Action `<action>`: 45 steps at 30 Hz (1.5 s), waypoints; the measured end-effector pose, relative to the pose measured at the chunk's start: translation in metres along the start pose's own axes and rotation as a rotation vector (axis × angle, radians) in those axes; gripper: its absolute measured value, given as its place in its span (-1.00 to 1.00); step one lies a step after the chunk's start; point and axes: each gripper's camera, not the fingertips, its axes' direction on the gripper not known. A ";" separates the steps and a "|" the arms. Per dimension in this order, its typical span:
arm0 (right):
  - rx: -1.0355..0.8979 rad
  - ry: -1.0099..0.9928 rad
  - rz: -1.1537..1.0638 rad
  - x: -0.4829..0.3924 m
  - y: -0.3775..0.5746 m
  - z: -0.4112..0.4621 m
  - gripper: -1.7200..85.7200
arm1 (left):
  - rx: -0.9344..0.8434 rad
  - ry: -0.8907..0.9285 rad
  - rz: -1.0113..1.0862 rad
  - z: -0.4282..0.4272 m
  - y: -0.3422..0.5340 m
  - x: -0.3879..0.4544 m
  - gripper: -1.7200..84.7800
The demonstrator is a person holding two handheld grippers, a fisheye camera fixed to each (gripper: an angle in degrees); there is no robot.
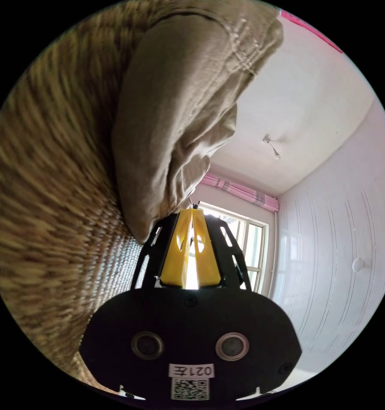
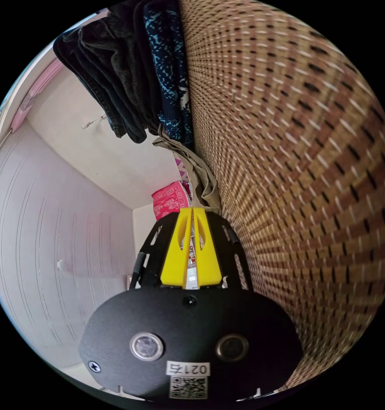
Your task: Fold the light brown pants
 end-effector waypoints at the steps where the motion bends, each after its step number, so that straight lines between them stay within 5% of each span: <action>1: 0.000 0.000 0.000 0.000 0.000 0.000 -0.97 | 0.000 0.000 0.000 0.000 0.000 0.000 -0.98; 45: 0.001 0.001 -0.001 0.001 -0.001 0.001 -0.97 | -0.002 -0.001 0.000 0.003 0.007 -0.003 -0.98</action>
